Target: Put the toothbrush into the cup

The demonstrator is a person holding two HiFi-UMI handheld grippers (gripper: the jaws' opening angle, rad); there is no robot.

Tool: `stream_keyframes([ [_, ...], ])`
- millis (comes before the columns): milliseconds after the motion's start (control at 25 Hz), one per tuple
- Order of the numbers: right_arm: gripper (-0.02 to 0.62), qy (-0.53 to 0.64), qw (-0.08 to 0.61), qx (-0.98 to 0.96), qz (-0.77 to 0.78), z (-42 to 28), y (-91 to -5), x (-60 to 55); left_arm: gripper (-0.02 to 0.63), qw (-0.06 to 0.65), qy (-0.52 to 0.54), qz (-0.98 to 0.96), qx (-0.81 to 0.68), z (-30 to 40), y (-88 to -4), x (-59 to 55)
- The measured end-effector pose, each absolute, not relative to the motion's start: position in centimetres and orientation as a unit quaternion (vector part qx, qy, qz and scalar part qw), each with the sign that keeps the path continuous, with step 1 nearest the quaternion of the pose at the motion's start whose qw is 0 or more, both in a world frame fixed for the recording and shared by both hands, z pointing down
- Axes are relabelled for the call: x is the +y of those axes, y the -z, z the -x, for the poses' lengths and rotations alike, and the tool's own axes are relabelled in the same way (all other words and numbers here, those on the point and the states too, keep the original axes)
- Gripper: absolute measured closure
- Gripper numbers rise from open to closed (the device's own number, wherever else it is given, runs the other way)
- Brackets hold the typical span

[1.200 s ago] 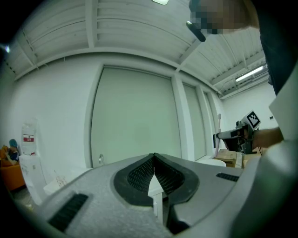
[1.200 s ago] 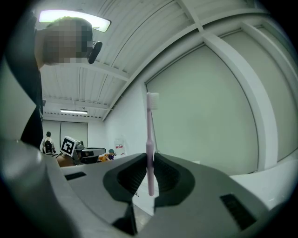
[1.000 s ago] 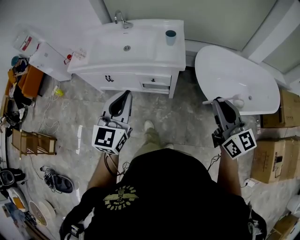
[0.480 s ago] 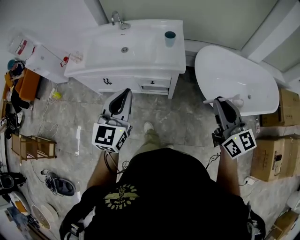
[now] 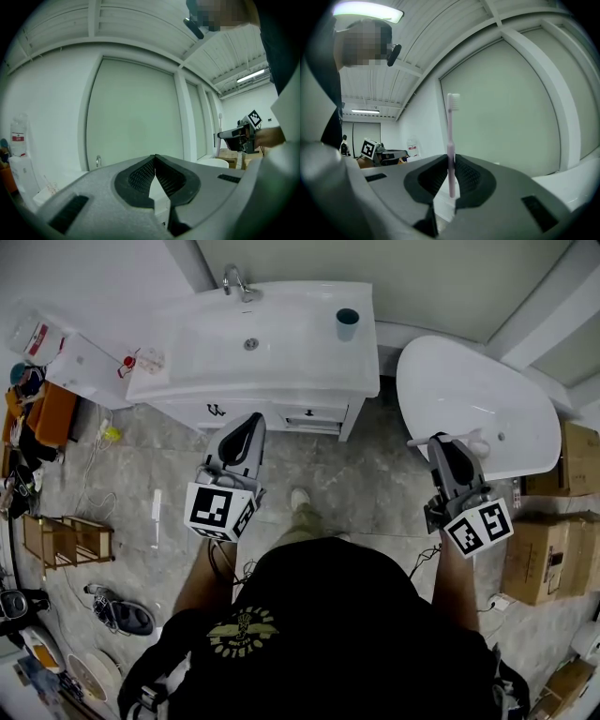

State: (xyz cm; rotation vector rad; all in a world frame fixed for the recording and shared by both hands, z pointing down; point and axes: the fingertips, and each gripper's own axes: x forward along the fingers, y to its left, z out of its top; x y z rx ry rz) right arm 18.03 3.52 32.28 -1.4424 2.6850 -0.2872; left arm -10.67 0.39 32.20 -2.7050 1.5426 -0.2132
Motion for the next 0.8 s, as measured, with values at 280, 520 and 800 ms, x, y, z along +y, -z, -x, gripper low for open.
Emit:
stream_keyframes([
  [280, 0.546, 0.097, 0.045, 0.874, 0.474, -16.3, -32.3, -0.9, 0.595, 0.007, 0.077, 0.870, 0.488, 12.3, -32.4, -4.1],
  [520, 0.546, 0.096, 0.043, 0.875, 0.472, -14.0, -32.0, -4.2, 0.594, 0.008, 0.074, 0.868, 0.490, 14.5, -32.3, -7.5],
  [800, 0.546, 0.084, 0.029, 0.875, 0.476, -11.3, -31.4, -6.9, 0.594, -0.004, 0.069, 0.869, 0.490, 17.5, -33.0, -10.0],
])
